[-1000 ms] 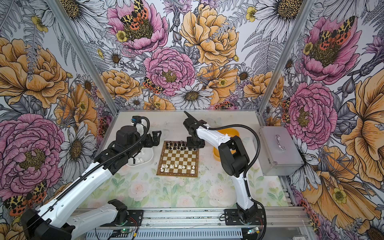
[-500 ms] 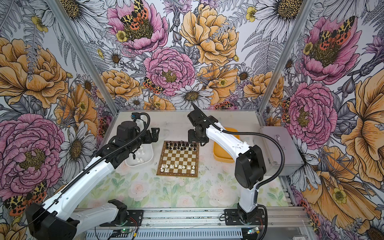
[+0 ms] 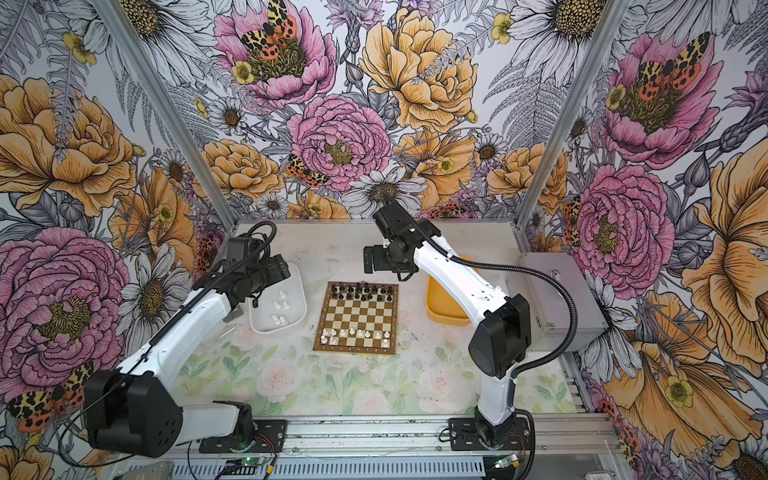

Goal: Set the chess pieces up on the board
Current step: 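Move the left gripper over the white tub while the right gripper rises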

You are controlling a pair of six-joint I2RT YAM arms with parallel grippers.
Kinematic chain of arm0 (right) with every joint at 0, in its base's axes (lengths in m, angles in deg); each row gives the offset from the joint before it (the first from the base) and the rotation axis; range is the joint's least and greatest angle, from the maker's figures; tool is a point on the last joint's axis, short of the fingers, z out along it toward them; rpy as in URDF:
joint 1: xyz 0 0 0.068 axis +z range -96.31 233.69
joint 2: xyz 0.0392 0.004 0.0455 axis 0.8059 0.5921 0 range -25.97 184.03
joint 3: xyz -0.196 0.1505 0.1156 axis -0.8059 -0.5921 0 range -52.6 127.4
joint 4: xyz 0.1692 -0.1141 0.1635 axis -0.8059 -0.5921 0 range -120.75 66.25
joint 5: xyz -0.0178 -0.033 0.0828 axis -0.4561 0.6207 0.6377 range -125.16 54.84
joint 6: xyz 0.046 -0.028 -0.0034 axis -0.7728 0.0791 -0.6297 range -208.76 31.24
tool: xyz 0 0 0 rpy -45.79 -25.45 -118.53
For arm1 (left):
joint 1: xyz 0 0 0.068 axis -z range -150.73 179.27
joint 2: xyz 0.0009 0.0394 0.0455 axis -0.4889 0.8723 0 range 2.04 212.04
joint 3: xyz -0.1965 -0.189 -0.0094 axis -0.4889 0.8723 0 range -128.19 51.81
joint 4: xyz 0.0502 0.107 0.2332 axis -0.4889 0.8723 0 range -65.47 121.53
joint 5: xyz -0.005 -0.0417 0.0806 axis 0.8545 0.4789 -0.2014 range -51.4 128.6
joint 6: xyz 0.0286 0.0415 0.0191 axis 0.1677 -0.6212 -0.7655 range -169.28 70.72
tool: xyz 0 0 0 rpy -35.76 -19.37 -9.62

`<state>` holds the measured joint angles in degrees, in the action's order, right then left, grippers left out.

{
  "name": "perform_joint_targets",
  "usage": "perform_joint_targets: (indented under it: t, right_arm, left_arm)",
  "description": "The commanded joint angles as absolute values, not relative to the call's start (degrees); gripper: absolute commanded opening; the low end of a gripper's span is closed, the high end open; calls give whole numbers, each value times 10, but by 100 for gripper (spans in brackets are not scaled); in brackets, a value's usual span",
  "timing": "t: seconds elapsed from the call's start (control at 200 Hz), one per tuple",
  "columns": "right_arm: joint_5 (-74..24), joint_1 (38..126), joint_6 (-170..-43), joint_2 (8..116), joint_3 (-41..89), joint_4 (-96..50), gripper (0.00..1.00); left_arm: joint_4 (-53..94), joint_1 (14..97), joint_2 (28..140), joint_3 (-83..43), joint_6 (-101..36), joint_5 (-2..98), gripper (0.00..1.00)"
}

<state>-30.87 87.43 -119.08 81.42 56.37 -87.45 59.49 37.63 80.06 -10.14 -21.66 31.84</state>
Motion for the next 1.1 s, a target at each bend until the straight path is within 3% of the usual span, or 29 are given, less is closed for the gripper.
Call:
perform_joint_targets:
  t: [0.0, 0.06, 0.285, 0.665, 1.096]
  right_arm:
    - [-272, 873, -1165, 853, 611, -889, 100]
    - [-284, 866, -1148, 872, 648, -913, 100]
    - [-240, 823, -1121, 893, 688, -921, 100]
    - [-206, 876, -1100, 937, 764, -923, 100]
    - [-252, 918, -1089, 943, 788, -919, 100]
  left_arm:
    - [628, 373, 842, -134, -193, 332, 70]
    - [646, 372, 874, -153, -185, 324, 62]
    - [687, 373, 958, -204, -175, 301, 57]
    - [698, 338, 989, -195, -203, 310, 59]
    - [696, 319, 1006, -204, -227, 323, 58]
